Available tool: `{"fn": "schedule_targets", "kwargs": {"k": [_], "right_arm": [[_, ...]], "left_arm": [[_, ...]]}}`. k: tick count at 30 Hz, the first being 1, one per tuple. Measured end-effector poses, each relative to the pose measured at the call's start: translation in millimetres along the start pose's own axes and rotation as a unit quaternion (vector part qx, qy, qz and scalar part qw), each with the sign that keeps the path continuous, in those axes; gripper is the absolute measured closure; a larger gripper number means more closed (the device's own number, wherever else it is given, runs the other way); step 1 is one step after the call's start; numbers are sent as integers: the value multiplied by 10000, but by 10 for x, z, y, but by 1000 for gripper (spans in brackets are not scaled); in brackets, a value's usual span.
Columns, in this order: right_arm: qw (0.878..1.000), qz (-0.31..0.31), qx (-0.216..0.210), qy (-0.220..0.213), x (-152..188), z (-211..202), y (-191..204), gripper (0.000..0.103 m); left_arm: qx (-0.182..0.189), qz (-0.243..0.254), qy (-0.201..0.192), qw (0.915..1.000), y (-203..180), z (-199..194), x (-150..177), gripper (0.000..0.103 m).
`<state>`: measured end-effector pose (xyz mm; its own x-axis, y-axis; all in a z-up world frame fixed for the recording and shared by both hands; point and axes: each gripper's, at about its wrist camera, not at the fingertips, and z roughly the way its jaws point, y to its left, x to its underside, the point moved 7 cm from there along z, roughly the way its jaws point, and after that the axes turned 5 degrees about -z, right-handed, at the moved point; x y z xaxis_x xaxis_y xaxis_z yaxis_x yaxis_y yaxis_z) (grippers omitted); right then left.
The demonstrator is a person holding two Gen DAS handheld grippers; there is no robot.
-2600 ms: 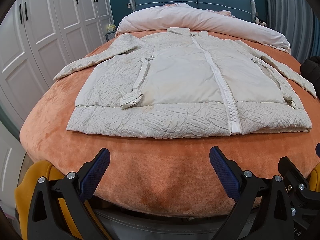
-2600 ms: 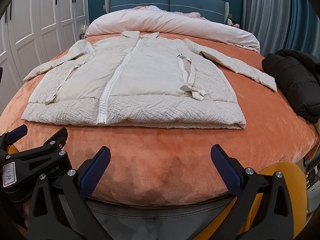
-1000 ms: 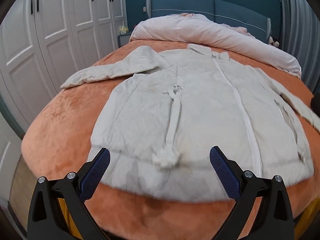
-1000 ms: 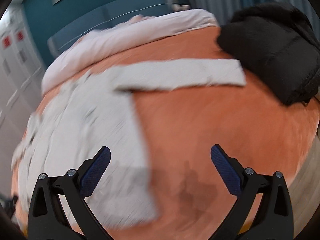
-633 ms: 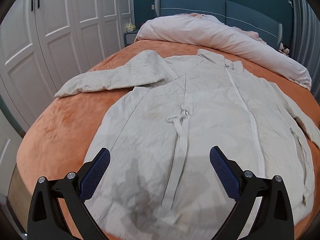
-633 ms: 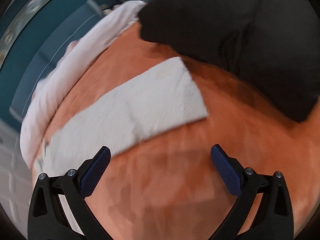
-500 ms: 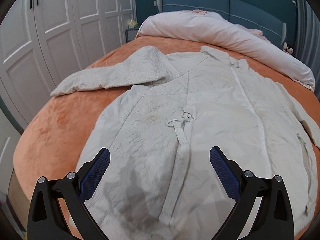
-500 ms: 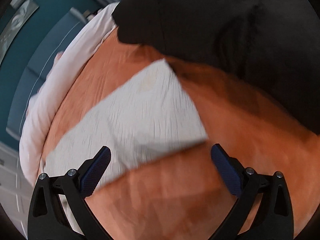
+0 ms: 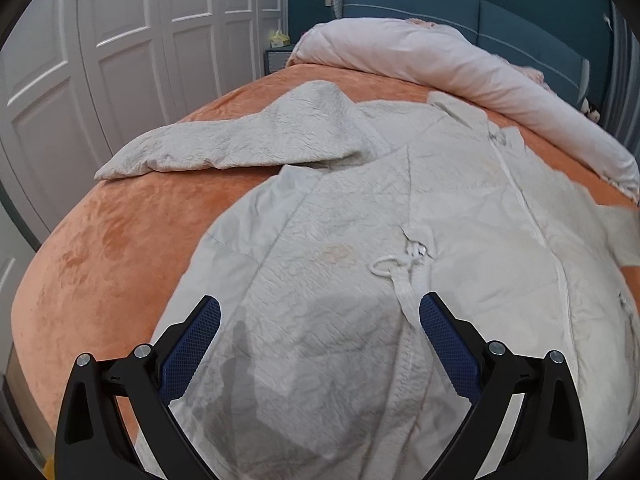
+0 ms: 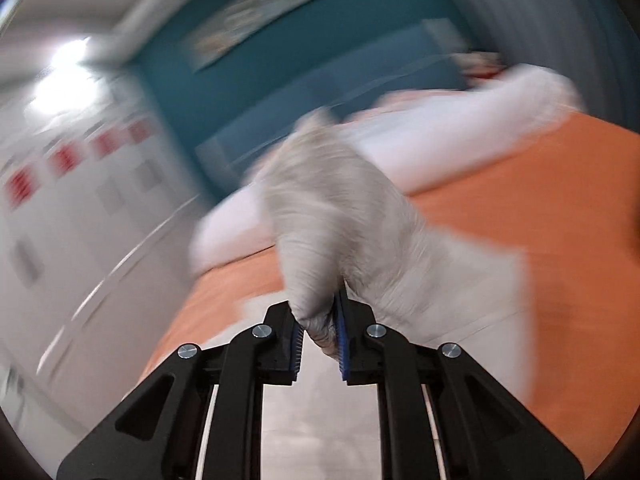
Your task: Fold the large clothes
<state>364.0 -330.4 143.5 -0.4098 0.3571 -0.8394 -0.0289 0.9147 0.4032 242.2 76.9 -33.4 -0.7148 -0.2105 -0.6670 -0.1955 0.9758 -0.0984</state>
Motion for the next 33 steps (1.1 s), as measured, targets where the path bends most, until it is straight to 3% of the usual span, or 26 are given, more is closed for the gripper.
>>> {"fn": "schedule_targets", "kwargs": {"k": [2, 4, 5, 6, 7, 9, 11, 14, 17, 19, 20, 21, 24, 28, 31, 33], "right_arm": [[9972, -388, -566, 289, 183, 334, 635, 90], [9876, -920, -981, 814, 622, 783, 1342, 85], [9832, -1083, -1046, 1030, 821, 916, 1541, 68], [9759, -1304, -1069, 1385, 1138, 1117, 1775, 43], [9700, -1482, -1039, 1622, 1388, 1234, 1928, 36], [9610, -1740, -1102, 1847, 1763, 1240, 2133, 37], [9598, -1711, -1157, 1903, 1899, 1123, 2124, 37], [9693, -1360, -967, 1805, 1830, 813, 1631, 37], [9819, -963, -262, 1609, 1610, 560, 935, 37], [9856, -588, 209, 1571, 1451, 519, 421, 49], [9859, -431, 380, 1573, 1409, 494, 241, 61], [9854, -216, 641, 1562, 1349, 476, -22, 73], [9831, -38, 1037, 1506, 1208, 505, -453, 84], [9729, -137, 1541, 1718, 1293, 759, -794, 84], [9634, 112, 1822, 1963, 1518, 846, -1092, 87], [9646, 293, 1736, 1964, 1693, 872, -1216, 89]], "left_arm": [[73, -104, -16, 9999, 49, -5, -44, 6], [191, -180, 1, 9997, 79, 5, -94, 6], [281, -223, 12, 9994, 89, 8, -132, 6], [357, -270, 11, 9990, 96, 8, -174, 6], [409, -306, 6, 9987, 96, 12, -207, 6], [668, -415, 14, 9969, 79, 20, -308, 6], [952, -564, 56, 9938, 43, 60, -412, 6], [1335, -875, 262, 9868, -48, 204, -528, 6], [1724, -1268, 522, 9754, -216, 426, -646, 6], [1844, -1406, 644, 9706, -392, 598, -751, 6], [1871, -1412, 645, 9700, -474, 663, -803, 6], [1816, -1344, 643, 9720, -599, 753, -869, 6], [1670, -1014, 512, 9794, -909, 921, -1015, 6], [1016, -351, 521, 9928, -1219, 1310, -1043, 6], [718, -198, 745, 9944, -1247, 1593, -950, 5], [704, -214, 805, 9940, -1241, 1717, -884, 5]]}}
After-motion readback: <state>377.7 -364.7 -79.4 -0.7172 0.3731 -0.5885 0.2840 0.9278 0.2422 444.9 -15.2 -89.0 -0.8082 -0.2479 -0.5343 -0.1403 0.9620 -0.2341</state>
